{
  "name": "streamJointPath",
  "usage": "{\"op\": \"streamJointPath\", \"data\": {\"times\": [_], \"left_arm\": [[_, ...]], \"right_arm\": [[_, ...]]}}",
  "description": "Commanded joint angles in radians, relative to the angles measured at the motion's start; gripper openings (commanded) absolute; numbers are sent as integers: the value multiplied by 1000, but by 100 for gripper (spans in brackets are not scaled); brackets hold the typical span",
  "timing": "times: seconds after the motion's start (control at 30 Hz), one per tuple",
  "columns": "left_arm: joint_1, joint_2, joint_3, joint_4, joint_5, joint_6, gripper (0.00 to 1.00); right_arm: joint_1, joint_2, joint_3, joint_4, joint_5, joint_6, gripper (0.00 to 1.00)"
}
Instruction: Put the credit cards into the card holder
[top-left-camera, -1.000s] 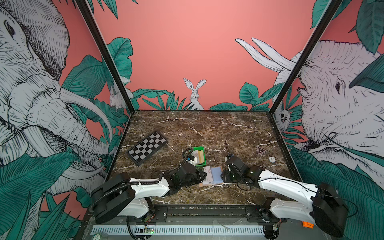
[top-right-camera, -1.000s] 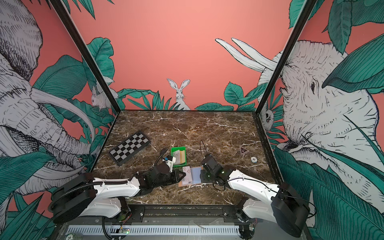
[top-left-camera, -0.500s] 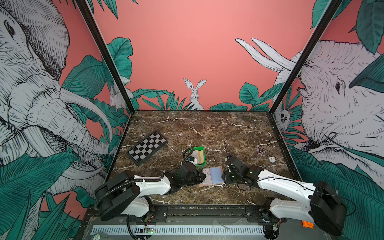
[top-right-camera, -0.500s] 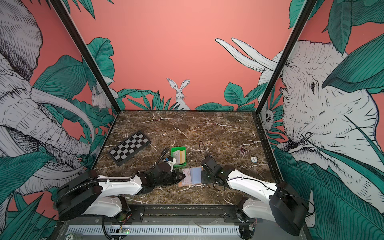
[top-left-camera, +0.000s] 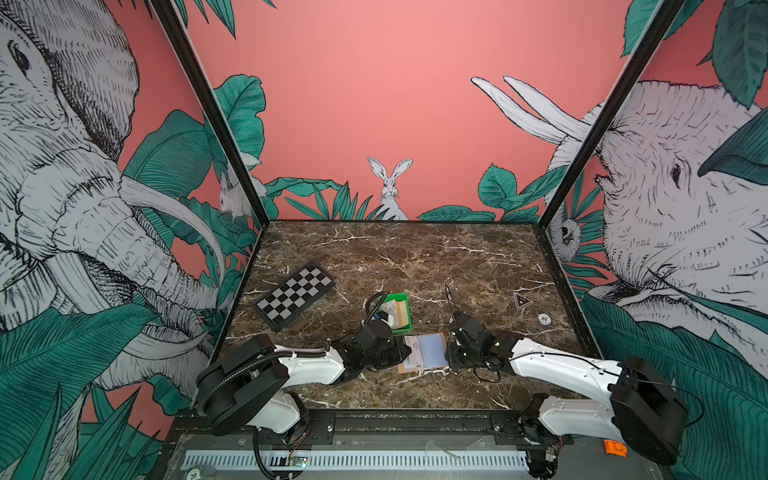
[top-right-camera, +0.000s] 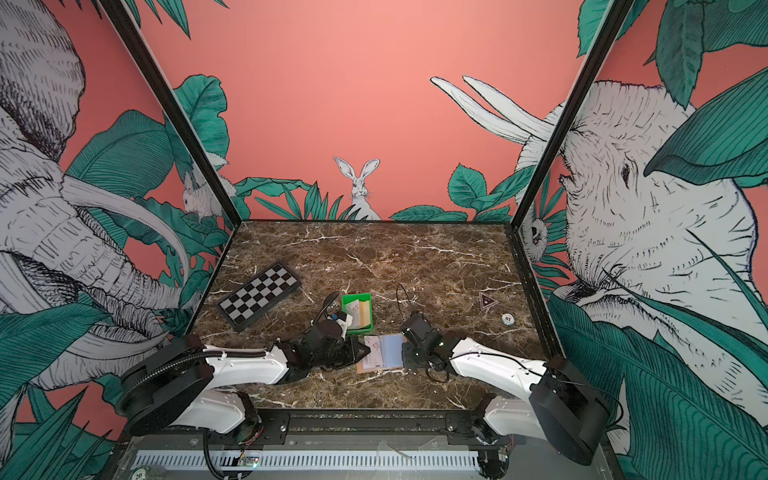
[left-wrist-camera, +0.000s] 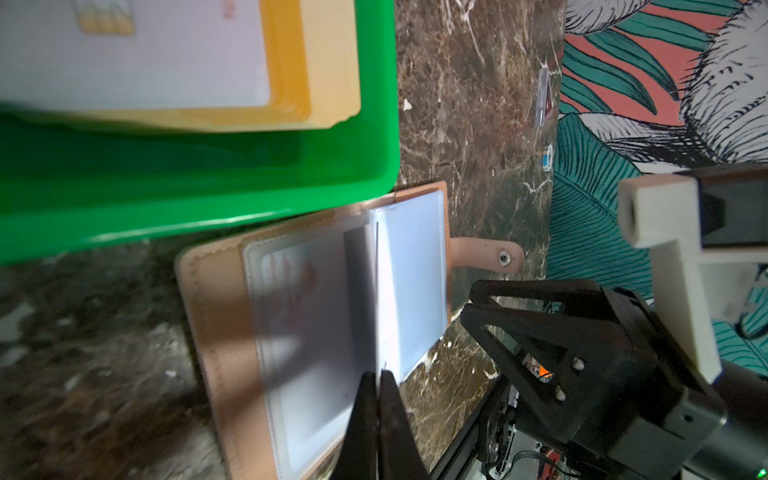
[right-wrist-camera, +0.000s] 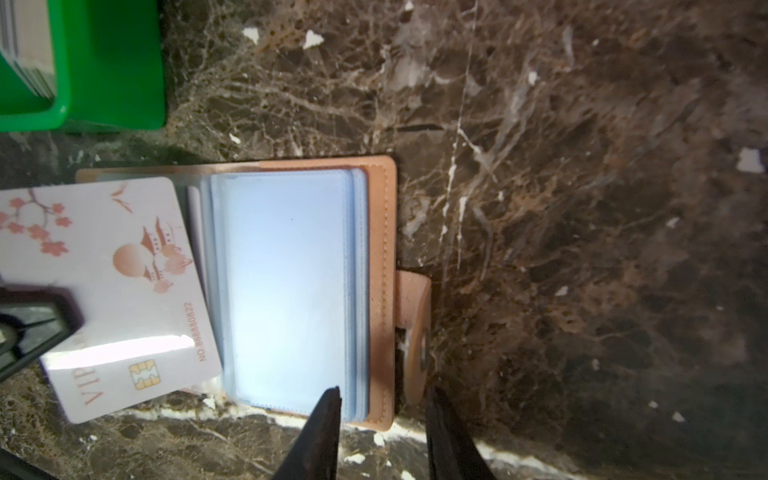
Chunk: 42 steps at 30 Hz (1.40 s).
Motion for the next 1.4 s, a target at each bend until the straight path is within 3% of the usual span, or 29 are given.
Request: {"op": "streamJointPath", "data": {"times": [0.0,0.57,1.03,1.37], "left_arm": [[10,3,20,6,16,7,0],[32,70,14,133,100,-46,0],[47,-2,16,37,81,-25,0],[56,4,-2,84,111,-56,0]], "right_arm": [[-4,11,-16,16,17,-7,33],[-4,40,-22,32,12,-10,30],[-3,42,-33,44,-10,-13,24],[-3,16,-43,62,-41,-14,21]]}}
